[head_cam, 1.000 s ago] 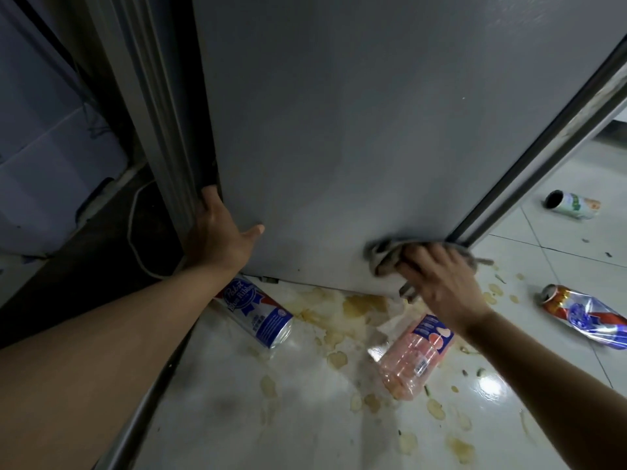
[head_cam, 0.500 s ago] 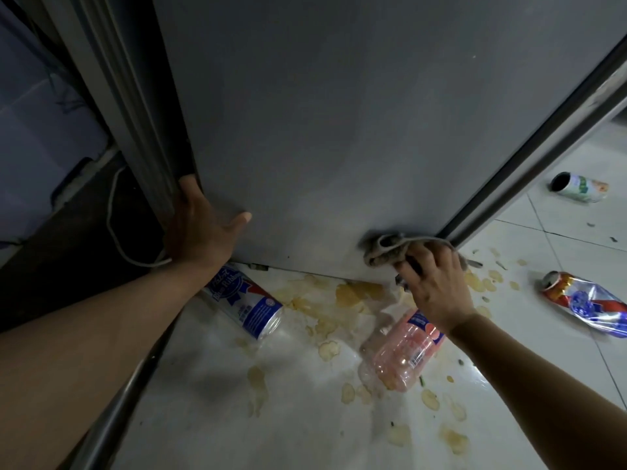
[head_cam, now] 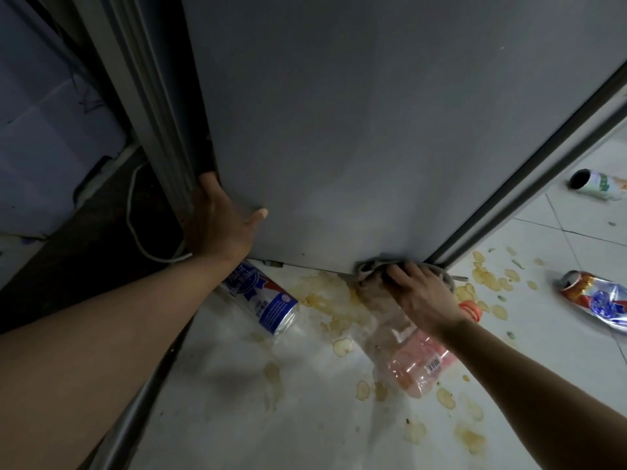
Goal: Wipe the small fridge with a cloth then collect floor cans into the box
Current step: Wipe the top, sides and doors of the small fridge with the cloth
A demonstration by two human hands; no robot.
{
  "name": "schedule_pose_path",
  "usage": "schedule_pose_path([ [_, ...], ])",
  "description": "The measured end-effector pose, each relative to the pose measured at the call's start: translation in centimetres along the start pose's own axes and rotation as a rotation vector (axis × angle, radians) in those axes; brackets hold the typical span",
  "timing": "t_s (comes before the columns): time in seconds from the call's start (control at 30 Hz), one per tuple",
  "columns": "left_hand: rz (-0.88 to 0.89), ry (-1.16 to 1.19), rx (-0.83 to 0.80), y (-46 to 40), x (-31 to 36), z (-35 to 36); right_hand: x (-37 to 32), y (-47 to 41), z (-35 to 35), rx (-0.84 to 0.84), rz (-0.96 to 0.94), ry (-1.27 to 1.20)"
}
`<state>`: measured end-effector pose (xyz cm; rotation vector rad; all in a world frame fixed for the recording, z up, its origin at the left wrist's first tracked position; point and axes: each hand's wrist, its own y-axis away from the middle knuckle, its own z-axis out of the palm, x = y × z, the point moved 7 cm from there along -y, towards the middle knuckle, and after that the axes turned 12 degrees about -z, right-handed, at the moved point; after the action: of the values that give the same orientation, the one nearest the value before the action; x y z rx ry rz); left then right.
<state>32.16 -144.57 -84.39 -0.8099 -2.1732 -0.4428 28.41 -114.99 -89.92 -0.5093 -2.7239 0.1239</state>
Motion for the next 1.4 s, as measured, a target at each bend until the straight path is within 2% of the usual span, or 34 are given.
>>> schedule_pose_path([
  [0.1, 0.022, -0.006, -0.030, -0.4, -0.5, -0.2, 1.1, -0.9, -3.2, 0.216, 0.051, 0.059],
  [0.2, -0.014, -0.042, -0.063, -1.0, -1.7, 0.0, 0.9, -1.9, -4.0, 0.295, 0.058, 0.128],
  [0.3, -0.027, -0.066, -0.104, -1.3, -2.5, 0.7, -0.8, -2.7, -1.9, 0.239, -0.020, 0.154],
  [0.47, -0.026, -0.078, -0.108, -1.5, -2.4, 1.1, -4.2, -5.6, 2.4, -0.107, -0.169, 0.150],
  [0.53, -0.037, -0.079, -0.114, -1.6, -2.5, 1.1, -5.1, -6.2, 2.5, -0.167, -0.181, 0.123],
  [0.57, -0.040, -0.084, -0.120, -1.6, -2.4, 1.0, -5.2, -6.5, 2.1, -0.140, -0.163, 0.125],
  [0.67, -0.031, -0.089, -0.133, -2.0, -2.5, 0.7, -4.0, -7.2, -0.7, 0.079, -0.043, 0.116],
  [0.8, -0.013, -0.074, -0.161, -2.5, -2.5, 0.7, -3.7, -8.3, -1.6, 0.091, -0.036, 0.150],
  [0.87, -0.008, -0.082, -0.157, -2.6, -2.7, 0.8, -4.7, -9.0, -0.5, 0.034, -0.076, 0.174],
  [1.0, 0.022, -0.105, -0.153, -2.9, -2.9, 0.8, -7.4, -10.6, 3.7, -0.376, -0.236, 0.160],
  [1.07, 0.036, -0.114, -0.158, -3.1, -2.8, 0.7, -8.3, -11.1, 4.7, -0.493, -0.228, 0.125],
  [1.13, 0.044, -0.101, -0.173, -3.2, -2.8, 0.4, -8.3, -11.6, 4.0, -0.432, -0.184, 0.125],
  [1.27, 0.075, -0.069, -0.208, -3.5, -2.8, 0.1, -5.9, -11.4, -0.9, 0.021, -0.107, 0.181],
  [1.33, 0.083, -0.050, -0.222, -3.7, -2.9, 0.1, -5.4, -11.1, -1.6, 0.075, -0.125, 0.232],
  [1.4, 0.085, -0.038, -0.235, -3.7, -2.9, 0.0, -6.1, -11.7, -1.0, -0.003, -0.149, 0.230],
])
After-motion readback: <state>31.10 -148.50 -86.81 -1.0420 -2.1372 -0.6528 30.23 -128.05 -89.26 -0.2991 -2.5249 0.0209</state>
